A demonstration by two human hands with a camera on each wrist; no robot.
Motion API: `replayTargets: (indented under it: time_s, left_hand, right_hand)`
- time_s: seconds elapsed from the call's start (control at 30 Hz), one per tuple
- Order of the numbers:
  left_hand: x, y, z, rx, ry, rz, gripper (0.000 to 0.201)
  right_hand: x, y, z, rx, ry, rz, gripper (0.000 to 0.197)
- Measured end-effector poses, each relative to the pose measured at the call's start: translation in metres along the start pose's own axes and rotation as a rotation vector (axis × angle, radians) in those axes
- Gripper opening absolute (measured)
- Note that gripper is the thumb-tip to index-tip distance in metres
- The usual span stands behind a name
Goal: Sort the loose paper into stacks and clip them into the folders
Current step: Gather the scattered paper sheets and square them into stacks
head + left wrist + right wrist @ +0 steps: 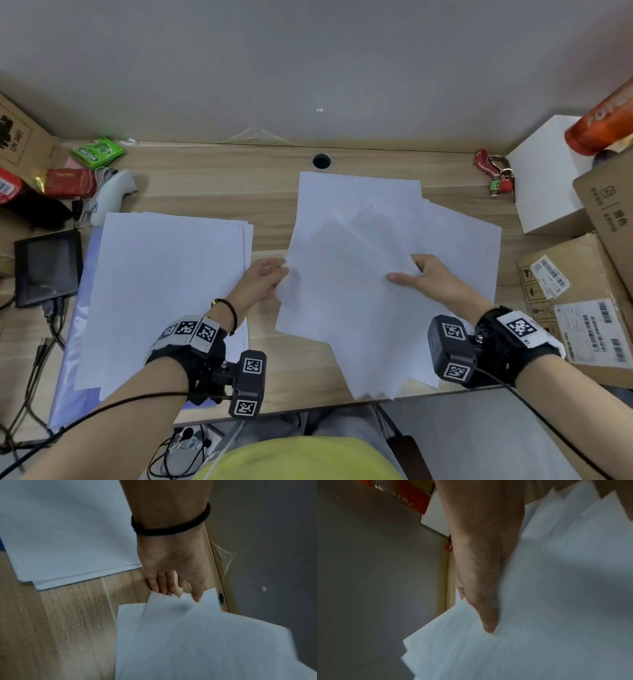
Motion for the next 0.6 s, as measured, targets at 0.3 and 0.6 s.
replayTargets:
  time_s: [0.3,0.6]
  left_hand:
    - [0.041,-0.024,0.019,-0.249,-0.221,0.063,0.054]
    - [0.093,-0.016,0.048,0.044,-0.433,0.156,0.024]
  right_hand:
    - [-0.053,0.007,0.015,0.147,0.162,-0.423,0.047]
    - [-0.06,0.003,0.02,0.304,0.196,-0.145,0.03]
Point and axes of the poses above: each hand's wrist, its own z-axis away from the middle knuckle, its own y-axis out of the back of the hand, x = y × z, the point moved 4 cm from there along -z, towards the middle knuckle, and after that the axes turned 9 degrees about y, right-handed, at the moved point
